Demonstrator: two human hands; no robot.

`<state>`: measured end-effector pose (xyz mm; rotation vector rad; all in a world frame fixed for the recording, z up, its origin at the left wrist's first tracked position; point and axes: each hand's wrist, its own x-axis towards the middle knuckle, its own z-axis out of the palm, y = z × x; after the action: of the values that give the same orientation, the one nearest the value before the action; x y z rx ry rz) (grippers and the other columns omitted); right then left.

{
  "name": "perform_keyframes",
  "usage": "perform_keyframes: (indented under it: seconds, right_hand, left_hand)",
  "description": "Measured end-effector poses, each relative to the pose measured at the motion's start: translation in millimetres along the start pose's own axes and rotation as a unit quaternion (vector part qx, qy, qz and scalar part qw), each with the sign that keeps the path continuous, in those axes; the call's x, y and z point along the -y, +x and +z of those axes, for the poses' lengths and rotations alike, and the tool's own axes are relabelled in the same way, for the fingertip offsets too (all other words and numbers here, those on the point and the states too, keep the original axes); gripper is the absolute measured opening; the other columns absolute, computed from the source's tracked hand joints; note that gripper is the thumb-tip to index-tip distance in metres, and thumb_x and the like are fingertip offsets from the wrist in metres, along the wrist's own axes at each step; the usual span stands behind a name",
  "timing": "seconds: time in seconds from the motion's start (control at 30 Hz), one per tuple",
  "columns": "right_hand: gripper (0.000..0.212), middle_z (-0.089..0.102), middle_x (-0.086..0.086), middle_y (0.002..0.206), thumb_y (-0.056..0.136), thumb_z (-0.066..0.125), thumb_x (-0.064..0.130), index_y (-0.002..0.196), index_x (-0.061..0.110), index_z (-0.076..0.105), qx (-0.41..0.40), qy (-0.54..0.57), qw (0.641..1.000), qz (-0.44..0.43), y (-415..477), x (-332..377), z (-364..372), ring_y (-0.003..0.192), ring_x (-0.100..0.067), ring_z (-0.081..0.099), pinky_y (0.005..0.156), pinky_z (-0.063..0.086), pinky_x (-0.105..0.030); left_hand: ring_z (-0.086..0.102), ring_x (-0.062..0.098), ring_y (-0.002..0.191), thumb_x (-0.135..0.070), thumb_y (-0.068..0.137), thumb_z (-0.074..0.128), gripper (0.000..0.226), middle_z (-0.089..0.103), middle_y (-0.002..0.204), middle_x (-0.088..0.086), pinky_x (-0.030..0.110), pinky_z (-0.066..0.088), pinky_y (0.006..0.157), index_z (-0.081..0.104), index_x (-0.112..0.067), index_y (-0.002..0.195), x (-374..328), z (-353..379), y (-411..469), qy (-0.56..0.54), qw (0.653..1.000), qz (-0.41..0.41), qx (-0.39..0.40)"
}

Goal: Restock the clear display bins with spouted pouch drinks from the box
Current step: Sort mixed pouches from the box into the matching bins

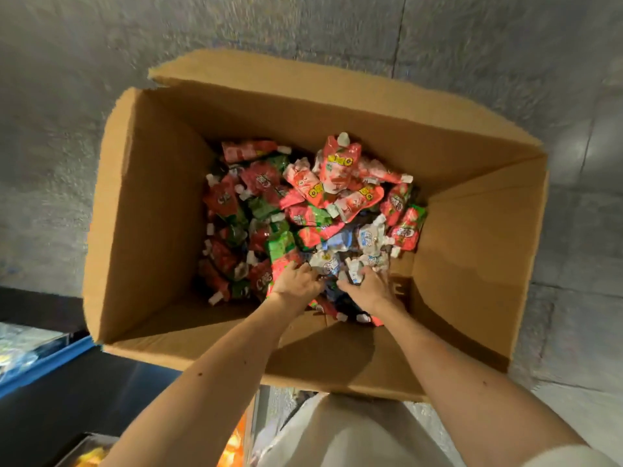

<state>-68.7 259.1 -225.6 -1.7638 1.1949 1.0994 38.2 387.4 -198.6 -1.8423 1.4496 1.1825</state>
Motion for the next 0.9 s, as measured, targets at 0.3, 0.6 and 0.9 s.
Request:
perform_keyframes:
  seconds: [0.3, 0.6, 0.9]
  right_hand:
    - [0.062, 0.038, -0.012, 0.139, 0.076, 0.063, 0.033, 0.133, 0.038, 0.039, 0.007, 0.047, 0.998, 0.036, 26, 24, 33, 0.128, -0.037, 0.035, 0.104, 0.041, -0.049]
    - [0.054, 0.053, -0.010, 0.139, 0.094, 0.055, 0.004, 0.140, 0.031, 0.049, -0.049, -0.046, 0.998, -0.001, 17, 18, 15, 0.129, -0.035, 0.046, 0.102, 0.041, -0.049]
    - [0.054, 0.059, -0.007, 0.134, 0.087, 0.070, 0.002, 0.137, 0.014, 0.056, -0.002, 0.182, 0.983, -0.024, 4, -5, -38, 0.112, -0.021, 0.058, 0.086, 0.055, -0.034]
  left_hand:
    - [0.036, 0.024, 0.133, -0.022, 0.104, 0.046, 0.029, 0.050, 0.137, 0.005, 0.039, 0.032, 0.096, 0.058, -0.022, 0.130, 1, 11, 17, 0.078, 0.995, 0.042, -0.049]
    - [0.034, 0.026, 0.133, -0.038, 0.098, 0.055, 0.040, 0.047, 0.139, 0.005, 0.042, 0.025, 0.114, 0.055, -0.019, 0.133, 18, -4, -7, -0.010, 0.999, 0.015, -0.051]
    - [0.023, 0.024, 0.136, -0.060, 0.082, 0.068, 0.049, 0.030, 0.151, -0.001, 0.042, 0.027, 0.111, 0.065, -0.038, 0.126, 32, -34, -21, -0.187, 0.974, -0.010, -0.124]
